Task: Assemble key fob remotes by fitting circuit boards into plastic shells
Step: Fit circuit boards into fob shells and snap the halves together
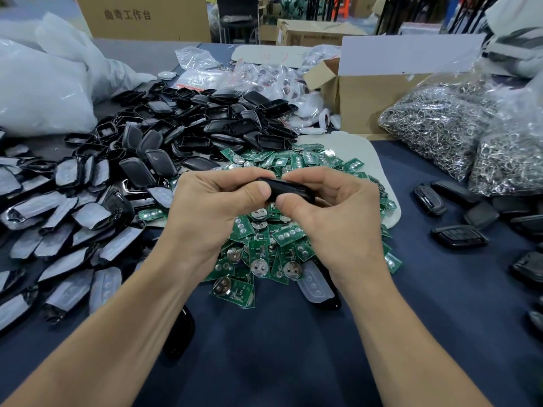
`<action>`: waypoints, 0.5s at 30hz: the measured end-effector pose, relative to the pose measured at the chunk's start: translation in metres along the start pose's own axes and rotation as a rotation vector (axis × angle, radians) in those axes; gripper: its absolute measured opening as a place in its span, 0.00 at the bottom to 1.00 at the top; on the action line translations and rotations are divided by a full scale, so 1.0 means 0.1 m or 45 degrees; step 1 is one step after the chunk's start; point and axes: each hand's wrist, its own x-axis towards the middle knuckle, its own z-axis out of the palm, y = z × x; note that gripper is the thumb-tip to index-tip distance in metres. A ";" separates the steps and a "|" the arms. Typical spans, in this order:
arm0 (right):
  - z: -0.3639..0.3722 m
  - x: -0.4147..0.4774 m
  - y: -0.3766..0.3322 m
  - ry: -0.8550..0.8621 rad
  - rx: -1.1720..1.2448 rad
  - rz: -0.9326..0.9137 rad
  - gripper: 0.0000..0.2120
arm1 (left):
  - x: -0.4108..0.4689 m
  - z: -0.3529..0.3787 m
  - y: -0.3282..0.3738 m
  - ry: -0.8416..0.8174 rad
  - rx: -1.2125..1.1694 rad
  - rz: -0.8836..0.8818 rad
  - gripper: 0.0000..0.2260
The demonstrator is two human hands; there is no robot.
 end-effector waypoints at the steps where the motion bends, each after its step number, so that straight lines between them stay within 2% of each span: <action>1: -0.01 0.00 0.00 0.004 0.001 -0.013 0.11 | 0.00 0.00 -0.01 -0.004 -0.030 -0.013 0.08; 11: 0.01 -0.03 0.00 0.091 -0.053 -0.032 0.08 | -0.01 0.03 -0.04 -0.031 -0.057 0.029 0.08; 15: 0.04 -0.03 0.01 0.098 -0.026 -0.034 0.11 | -0.02 0.04 -0.04 -0.013 -0.031 0.041 0.08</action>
